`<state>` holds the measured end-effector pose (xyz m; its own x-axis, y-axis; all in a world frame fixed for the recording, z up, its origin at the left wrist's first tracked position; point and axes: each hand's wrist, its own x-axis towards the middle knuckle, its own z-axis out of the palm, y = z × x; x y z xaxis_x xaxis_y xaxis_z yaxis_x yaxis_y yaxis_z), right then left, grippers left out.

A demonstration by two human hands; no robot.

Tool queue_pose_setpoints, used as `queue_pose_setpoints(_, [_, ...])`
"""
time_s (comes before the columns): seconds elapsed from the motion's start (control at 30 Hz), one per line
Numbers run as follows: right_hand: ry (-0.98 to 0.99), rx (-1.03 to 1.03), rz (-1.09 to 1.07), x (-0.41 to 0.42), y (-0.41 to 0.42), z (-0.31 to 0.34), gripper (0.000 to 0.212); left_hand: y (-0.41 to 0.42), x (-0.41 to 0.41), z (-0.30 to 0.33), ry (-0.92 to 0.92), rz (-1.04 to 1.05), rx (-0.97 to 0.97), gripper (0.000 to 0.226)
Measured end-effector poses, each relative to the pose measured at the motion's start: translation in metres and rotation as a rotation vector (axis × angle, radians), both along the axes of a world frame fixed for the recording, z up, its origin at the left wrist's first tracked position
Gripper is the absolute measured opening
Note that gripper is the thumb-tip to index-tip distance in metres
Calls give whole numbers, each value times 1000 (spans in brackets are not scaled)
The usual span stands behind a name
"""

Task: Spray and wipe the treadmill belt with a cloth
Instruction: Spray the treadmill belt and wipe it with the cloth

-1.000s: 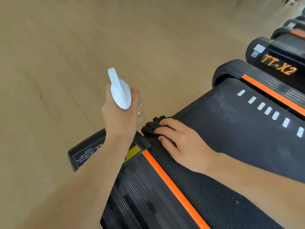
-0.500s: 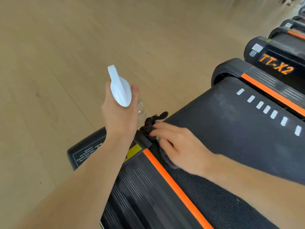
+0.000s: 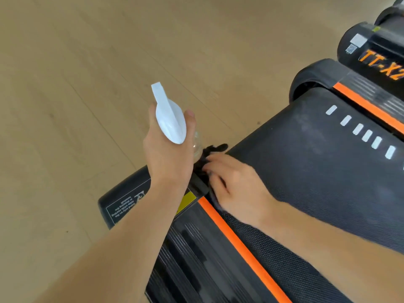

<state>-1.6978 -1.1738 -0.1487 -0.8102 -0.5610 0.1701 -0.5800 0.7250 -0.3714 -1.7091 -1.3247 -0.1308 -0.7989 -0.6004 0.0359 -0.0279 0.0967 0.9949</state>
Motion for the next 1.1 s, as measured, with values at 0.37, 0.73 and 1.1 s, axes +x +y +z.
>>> queue_pose_setpoints(0.37, [-49, 478, -71, -97, 59, 6, 55, 13, -10, 14, -319, -276, -415, 70])
queue_pose_setpoints(0.73, [-172, 257, 216, -32, 45, 23, 47, 19, -17, 24, -484, -334, -439, 69])
queue_pose_setpoints(1.1, [-404, 375, -501, -80, 22, 42, 58, -11, -91, 55, -691, -700, -176, 26])
